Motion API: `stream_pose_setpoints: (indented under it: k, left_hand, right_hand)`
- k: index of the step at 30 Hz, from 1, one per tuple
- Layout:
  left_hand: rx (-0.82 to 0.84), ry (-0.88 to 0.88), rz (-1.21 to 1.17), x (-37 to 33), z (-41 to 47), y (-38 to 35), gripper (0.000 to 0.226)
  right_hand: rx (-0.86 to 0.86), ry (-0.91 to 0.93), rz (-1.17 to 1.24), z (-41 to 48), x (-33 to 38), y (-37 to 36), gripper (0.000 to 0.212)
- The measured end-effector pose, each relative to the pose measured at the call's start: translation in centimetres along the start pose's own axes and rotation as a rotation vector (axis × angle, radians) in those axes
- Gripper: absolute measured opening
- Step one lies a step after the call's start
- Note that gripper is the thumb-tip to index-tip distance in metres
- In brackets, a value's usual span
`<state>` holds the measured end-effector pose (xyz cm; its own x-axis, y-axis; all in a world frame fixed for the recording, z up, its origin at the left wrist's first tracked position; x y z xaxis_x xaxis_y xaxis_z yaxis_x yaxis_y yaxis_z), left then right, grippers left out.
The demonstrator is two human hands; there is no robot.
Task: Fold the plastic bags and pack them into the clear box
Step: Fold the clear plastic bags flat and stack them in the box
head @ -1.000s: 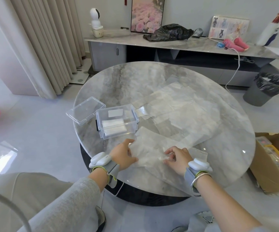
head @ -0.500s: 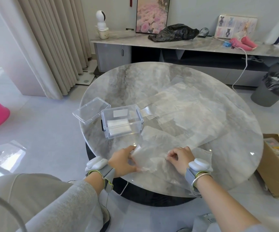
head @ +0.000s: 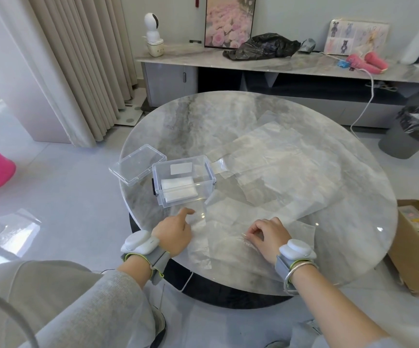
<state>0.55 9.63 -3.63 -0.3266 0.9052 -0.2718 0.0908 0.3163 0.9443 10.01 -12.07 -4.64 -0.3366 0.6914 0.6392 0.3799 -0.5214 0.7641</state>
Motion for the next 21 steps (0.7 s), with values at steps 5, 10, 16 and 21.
stream_pose_setpoints:
  k: [5, 10, 16, 21]
  left_hand:
    - [-0.002, 0.051, -0.159, 0.0, 0.0, -0.3, 0.062]
    - [-0.137, -0.045, 0.048, -0.8, -0.1, 0.2, 0.069]
    - [-0.258, -0.517, 0.275, -7.3, -1.9, -1.1, 0.058]
    - [-0.158, -0.61, 0.513, -7.3, -1.9, -5.2, 0.07]
  right_hand:
    - [-0.016, 0.0, 0.043, -0.8, 0.9, 0.5, 0.016]
    - [-0.107, 0.037, -0.126, -2.7, 1.4, 1.5, 0.04]
    - [0.024, -0.141, -0.334, -5.4, -1.1, -1.2, 0.077]
    - [0.039, -0.209, -0.324, -6.6, -3.3, -1.2, 0.122]
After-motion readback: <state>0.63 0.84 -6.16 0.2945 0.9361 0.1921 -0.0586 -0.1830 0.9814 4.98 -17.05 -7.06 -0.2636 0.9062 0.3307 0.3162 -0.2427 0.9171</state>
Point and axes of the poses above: each hand's wrist, its own z-axis towards the middle knuckle, its own y-axis out of the back of the hand, x = y × z, the point moved 10 cm from there along z, towards the middle knuckle, and after that the axes turned 15 degrees about z, right-handed, at the moved point
